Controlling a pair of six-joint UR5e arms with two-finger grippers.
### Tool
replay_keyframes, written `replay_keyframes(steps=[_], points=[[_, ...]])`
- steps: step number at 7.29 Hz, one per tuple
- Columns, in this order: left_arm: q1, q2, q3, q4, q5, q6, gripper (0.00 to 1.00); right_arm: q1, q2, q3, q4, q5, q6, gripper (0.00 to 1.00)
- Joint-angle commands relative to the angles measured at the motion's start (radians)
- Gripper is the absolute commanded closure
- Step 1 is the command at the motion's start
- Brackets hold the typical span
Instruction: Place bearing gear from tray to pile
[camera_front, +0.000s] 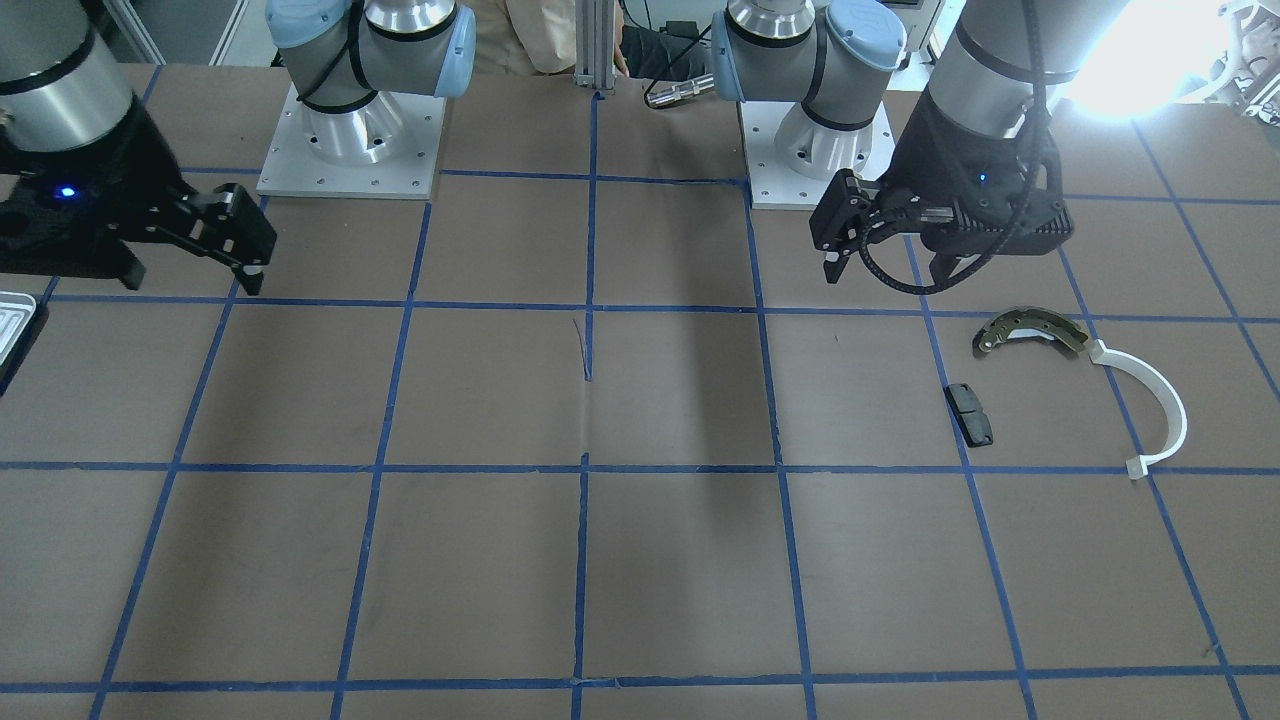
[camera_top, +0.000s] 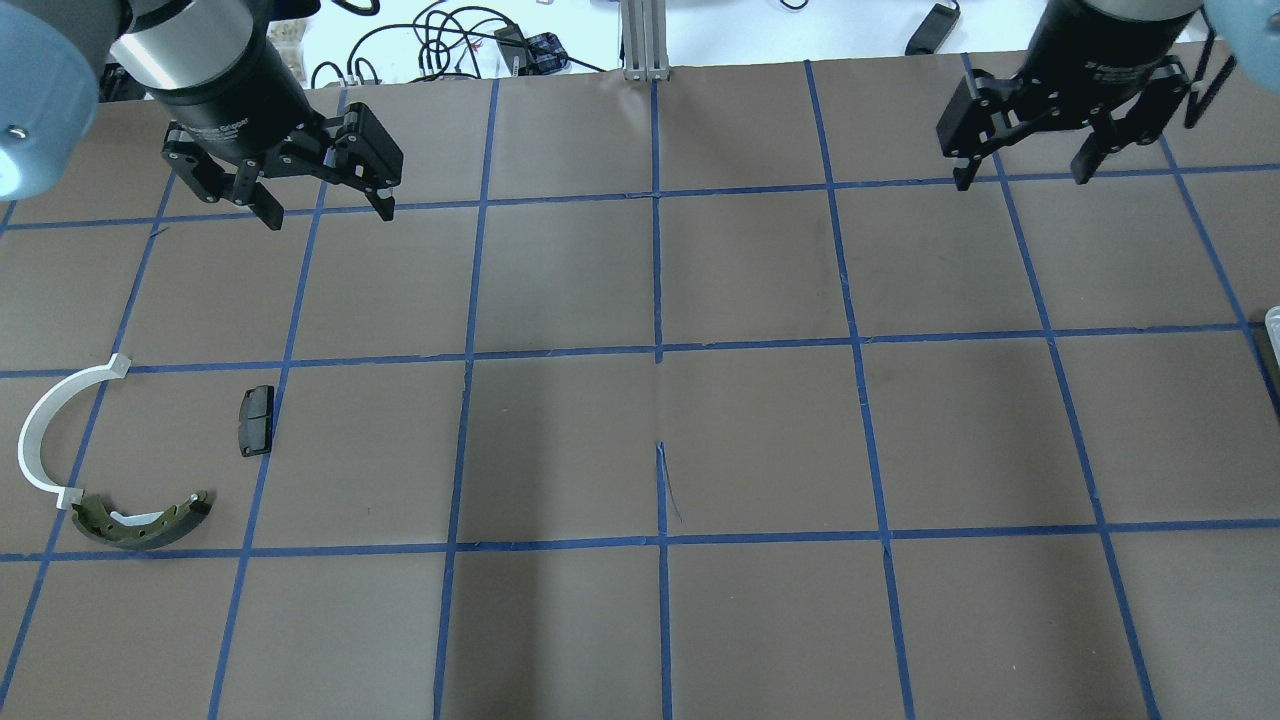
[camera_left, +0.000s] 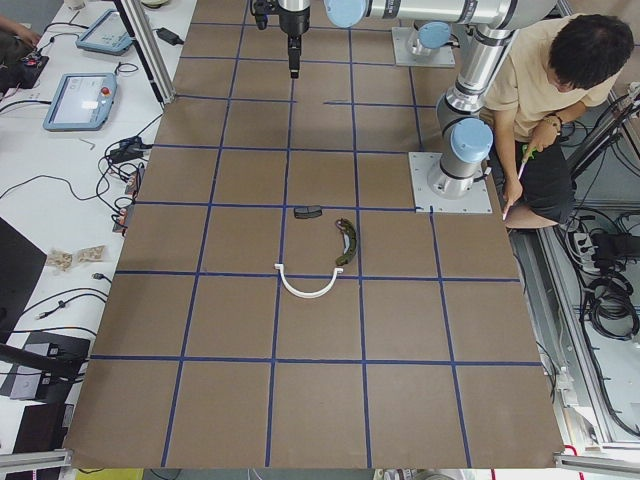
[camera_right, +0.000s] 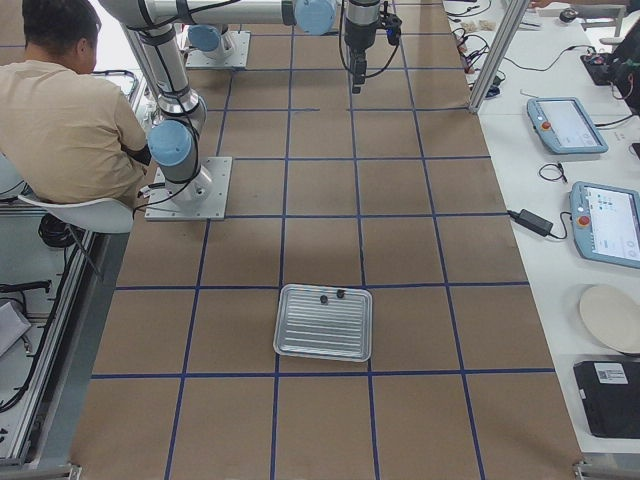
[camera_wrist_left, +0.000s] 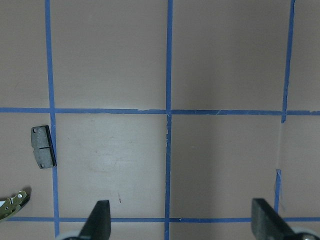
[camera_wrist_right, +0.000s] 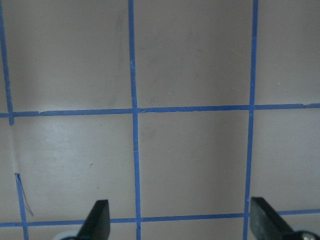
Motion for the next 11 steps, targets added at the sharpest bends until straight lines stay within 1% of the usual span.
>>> replay_keyframes(steps=[1,3,4,5,6,8,9,10,11], points=[[-0.001,0.0,0.001,0.0,0.0,0.0,0.0,-0.187,0.004,0.003,-0.002,-0.007,-0.319,0.0],[0.001,0.001,0.0,-0.003,0.0,0.0,0.0,-0.44,0.036,0.021,-0.015,-0.004,-0.678,0.0],[-0.001,-0.002,0.001,0.0,0.0,0.0,0.0,-0.561,0.094,0.023,-0.045,0.002,-0.844,0.0],[-0.001,0.003,0.0,0.0,0.0,0.0,0.0,-0.621,0.149,0.024,-0.088,0.001,-0.938,0.0],[0.004,0.0,0.003,0.0,0.0,0.002,0.0,-0.658,0.203,0.024,-0.125,-0.007,-1.024,0.02],[-0.001,0.017,-0.002,-0.012,0.002,0.0,0.0,-0.723,0.321,0.035,-0.25,-0.031,-1.192,0.04],[-0.001,0.017,-0.002,-0.009,-0.002,0.0,0.0,-0.761,0.358,0.08,-0.322,-0.032,-1.252,0.04],[-0.002,0.021,-0.003,-0.018,0.005,-0.008,0.0,-0.772,0.371,0.164,-0.478,-0.035,-1.289,0.05],[0.001,0.024,-0.012,-0.013,0.002,-0.008,0.0,-0.774,0.365,0.252,-0.553,-0.033,-1.298,0.07]])
